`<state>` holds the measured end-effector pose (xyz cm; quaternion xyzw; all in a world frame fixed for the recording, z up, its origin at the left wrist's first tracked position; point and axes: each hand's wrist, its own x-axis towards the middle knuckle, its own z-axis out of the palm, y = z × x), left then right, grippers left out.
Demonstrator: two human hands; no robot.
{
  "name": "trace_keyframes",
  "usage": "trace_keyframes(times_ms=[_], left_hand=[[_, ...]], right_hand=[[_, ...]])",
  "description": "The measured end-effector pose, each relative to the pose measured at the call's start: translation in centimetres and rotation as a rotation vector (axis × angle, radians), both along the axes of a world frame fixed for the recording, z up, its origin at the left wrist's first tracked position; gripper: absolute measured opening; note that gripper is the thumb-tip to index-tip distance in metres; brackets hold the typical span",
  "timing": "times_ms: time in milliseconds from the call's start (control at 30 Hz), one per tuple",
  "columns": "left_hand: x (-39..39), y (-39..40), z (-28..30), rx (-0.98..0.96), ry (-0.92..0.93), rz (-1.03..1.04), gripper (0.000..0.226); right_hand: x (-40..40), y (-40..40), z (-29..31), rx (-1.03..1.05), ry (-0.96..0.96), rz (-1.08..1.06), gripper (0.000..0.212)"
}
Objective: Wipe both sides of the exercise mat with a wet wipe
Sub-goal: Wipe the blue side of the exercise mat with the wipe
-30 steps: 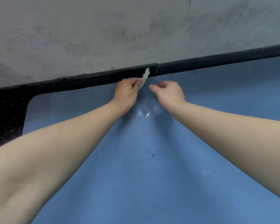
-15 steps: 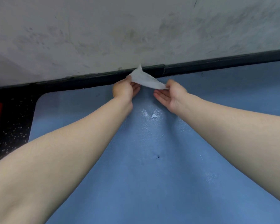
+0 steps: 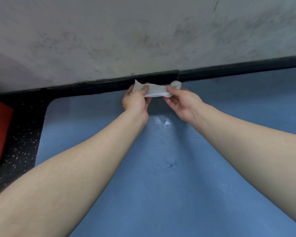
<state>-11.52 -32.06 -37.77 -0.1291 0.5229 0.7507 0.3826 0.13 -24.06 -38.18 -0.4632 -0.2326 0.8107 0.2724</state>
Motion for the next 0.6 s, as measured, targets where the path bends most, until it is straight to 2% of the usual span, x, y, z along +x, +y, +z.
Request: trace_keyframes(times_ms=[133,200,333,400,500,600], left_hand=[[-0.6,-0.4,0.3,-0.009,0.044,0.083,0.027],[-0.6,-0.6,0.3,-0.041,0.041,0.085,0.015],[-0.7,-1.0,0.3,-0.113,0.031,0.079,0.019],[-0.8,-1.0,0.4,-0.158,0.044,0.069,0.020],[-0.6,-0.9,1.0,-0.212,0.068,0.082,0.019],[-0.1,-0.6,1.5,-0.283,0.297,0.062,0.019]], right_hand=[[0.7,0.0,-0.2,0.078,-0.085,-0.023,0.034],[0.9,0.1,-0.3,0.031,-0.119,-0.033,0.033],[1.0,-0.1,0.0,-0.099,-0.072,-0.053,0.026],[1.2,-0.3,0.4,-0.076,-0.110,0.000,0.020],[1.3,-0.6,0.4,0.012,-0.187,0.068,0.023],[1.2,-1.4,0.0,0.119,-0.265,0.012,0.028]])
